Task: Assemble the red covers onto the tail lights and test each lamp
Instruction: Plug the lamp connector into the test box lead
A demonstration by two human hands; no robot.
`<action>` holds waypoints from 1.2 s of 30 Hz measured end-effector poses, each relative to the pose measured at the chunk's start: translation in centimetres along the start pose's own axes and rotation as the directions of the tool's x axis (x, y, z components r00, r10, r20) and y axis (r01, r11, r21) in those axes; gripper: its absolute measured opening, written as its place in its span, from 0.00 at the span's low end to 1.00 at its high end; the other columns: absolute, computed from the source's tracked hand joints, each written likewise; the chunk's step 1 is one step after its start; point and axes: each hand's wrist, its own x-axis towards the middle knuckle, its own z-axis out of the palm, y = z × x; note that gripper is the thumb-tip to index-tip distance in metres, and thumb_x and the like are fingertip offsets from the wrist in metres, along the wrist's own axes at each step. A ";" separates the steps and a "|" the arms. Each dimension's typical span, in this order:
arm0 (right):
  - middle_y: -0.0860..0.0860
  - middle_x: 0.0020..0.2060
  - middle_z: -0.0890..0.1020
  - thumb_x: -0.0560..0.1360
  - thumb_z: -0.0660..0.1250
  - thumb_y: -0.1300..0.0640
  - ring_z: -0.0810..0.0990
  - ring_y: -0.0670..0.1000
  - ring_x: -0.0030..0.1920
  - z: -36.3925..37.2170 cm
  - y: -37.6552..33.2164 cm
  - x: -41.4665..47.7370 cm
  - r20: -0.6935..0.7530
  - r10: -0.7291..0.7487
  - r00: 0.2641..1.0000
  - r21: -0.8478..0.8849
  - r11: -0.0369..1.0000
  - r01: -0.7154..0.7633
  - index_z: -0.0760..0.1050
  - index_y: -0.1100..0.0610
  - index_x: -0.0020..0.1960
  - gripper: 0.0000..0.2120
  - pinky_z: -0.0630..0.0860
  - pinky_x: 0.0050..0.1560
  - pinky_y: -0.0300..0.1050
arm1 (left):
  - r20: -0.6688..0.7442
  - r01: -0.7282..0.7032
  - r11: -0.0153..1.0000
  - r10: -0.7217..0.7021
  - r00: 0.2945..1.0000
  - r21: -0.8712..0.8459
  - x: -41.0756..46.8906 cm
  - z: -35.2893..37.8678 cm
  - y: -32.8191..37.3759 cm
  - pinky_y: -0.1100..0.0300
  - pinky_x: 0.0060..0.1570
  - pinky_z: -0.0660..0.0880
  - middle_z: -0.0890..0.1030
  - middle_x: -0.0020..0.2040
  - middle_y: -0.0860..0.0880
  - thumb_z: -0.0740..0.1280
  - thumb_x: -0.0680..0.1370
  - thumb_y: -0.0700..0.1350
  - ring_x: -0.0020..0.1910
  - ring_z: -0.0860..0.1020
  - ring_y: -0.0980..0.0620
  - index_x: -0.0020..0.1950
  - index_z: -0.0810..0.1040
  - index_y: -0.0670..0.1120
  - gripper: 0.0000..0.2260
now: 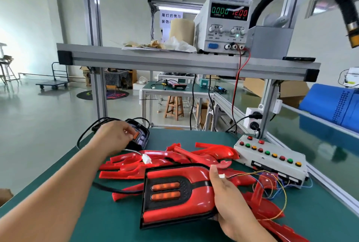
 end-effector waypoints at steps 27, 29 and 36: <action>0.47 0.31 0.76 0.79 0.51 0.35 0.74 0.45 0.32 -2.3 -0.4 0.6 -0.026 -0.354 0.935 -0.858 0.488 0.161 0.70 0.51 0.31 0.28 0.67 0.32 0.43 | -0.184 -0.411 0.895 0.380 0.906 -0.172 0.0 4.2 3.5 0.58 0.41 0.70 0.79 0.44 0.54 0.62 0.81 0.49 0.40 0.77 0.53 0.65 0.69 0.56 0.13; 0.47 0.31 0.76 0.79 0.51 0.35 0.74 0.44 0.32 -2.4 -0.4 0.5 -0.023 -0.377 0.926 -0.859 0.481 0.175 0.70 0.52 0.31 0.27 0.65 0.30 0.42 | -0.376 -0.445 0.848 0.327 0.867 -0.288 -1.4 4.8 3.8 0.67 0.36 0.70 0.79 0.39 0.56 0.63 0.80 0.50 0.36 0.76 0.58 0.63 0.70 0.56 0.12; 0.47 0.30 0.75 0.79 0.53 0.36 0.74 0.45 0.31 -2.3 -0.2 0.7 -0.022 -0.403 0.915 -0.839 0.505 0.202 0.69 0.52 0.31 0.27 0.65 0.30 0.42 | -0.448 -0.376 0.821 0.168 0.878 -0.430 -3.9 7.2 3.9 0.82 0.45 0.65 0.79 0.46 0.63 0.68 0.78 0.47 0.46 0.74 0.75 0.62 0.80 0.51 0.13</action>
